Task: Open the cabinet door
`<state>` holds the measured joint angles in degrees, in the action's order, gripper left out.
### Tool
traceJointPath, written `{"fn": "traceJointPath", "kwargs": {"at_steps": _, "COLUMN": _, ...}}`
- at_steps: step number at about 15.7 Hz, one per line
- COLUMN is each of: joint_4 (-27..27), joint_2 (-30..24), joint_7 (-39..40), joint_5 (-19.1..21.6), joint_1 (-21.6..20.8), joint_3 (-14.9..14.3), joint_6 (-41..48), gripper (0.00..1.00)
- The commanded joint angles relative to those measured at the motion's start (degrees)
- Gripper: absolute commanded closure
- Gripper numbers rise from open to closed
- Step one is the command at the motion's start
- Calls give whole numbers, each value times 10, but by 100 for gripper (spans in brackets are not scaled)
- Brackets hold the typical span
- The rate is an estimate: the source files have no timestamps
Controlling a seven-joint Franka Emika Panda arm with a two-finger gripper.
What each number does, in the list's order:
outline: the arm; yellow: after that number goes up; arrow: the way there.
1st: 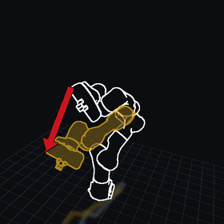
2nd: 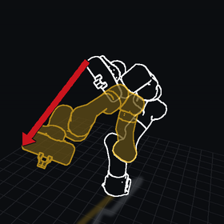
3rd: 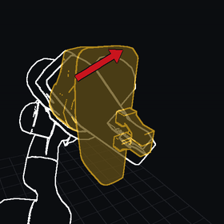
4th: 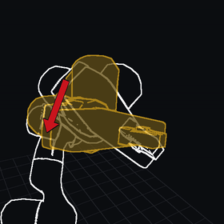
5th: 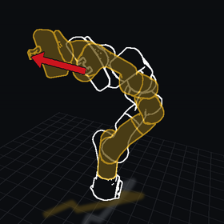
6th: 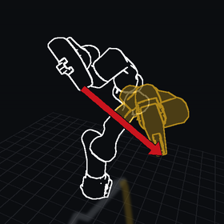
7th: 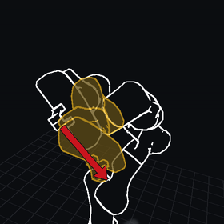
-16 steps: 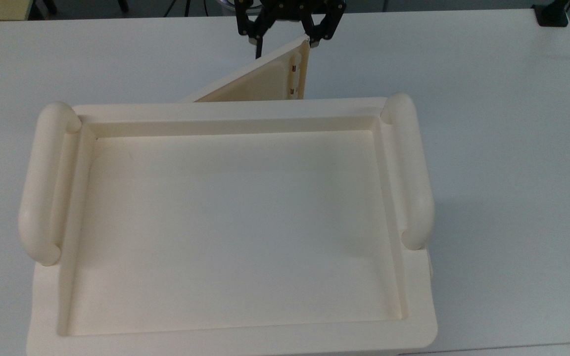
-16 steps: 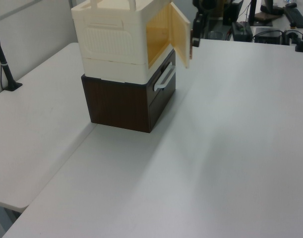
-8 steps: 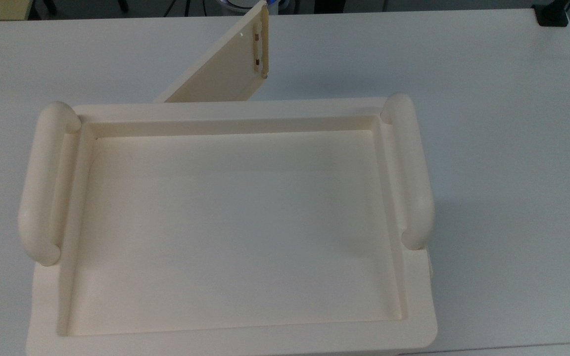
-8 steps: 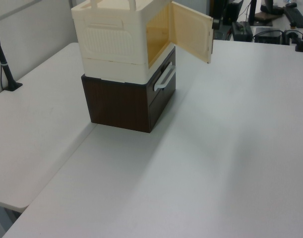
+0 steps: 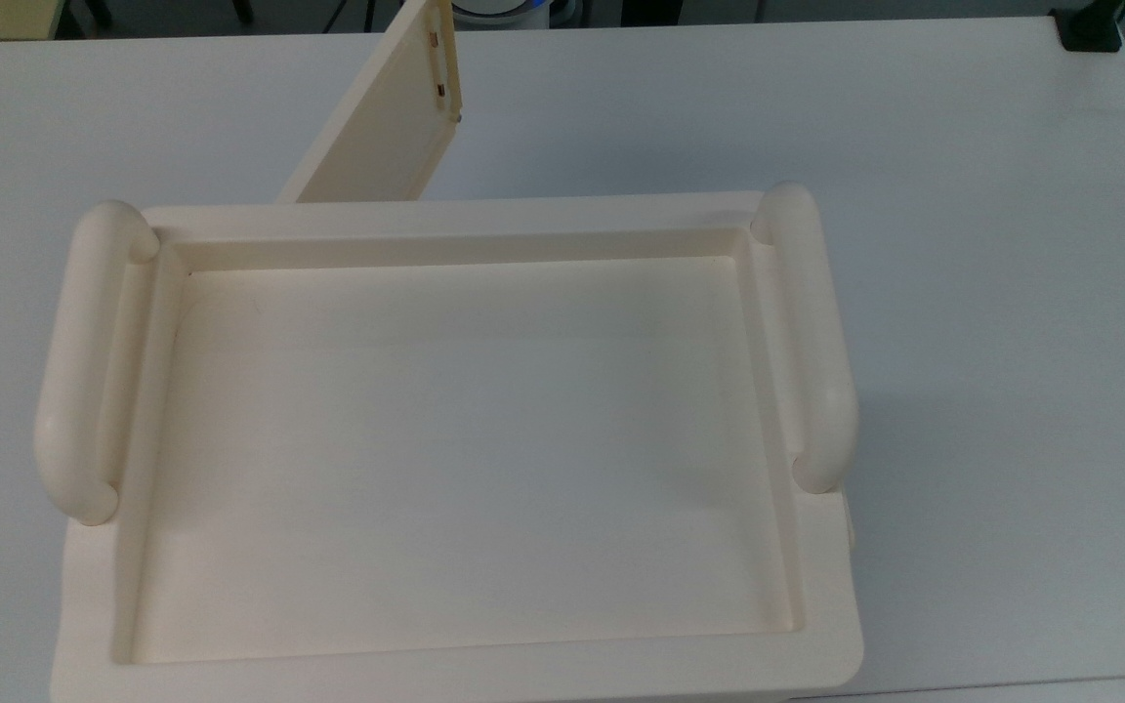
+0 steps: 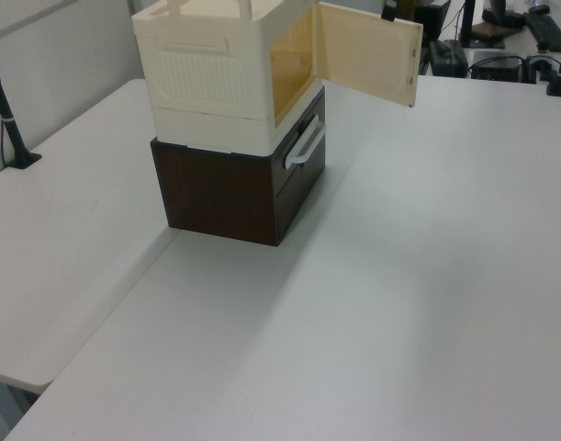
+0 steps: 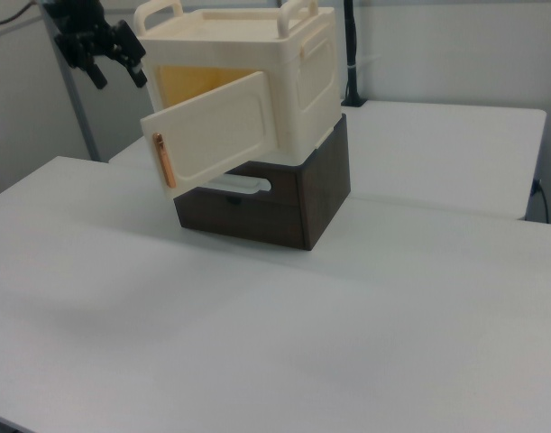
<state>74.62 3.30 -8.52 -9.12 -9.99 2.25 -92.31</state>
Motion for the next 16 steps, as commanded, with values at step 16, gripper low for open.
{"fn": "traceJointPath", "kwargs": {"at_steps": 16, "joint_4": 92, "joint_2": 10, "joint_7": 45, "joint_5": 17, "joint_1": 42, "joint_3": -20, "joint_6": -6, "gripper": 0}}
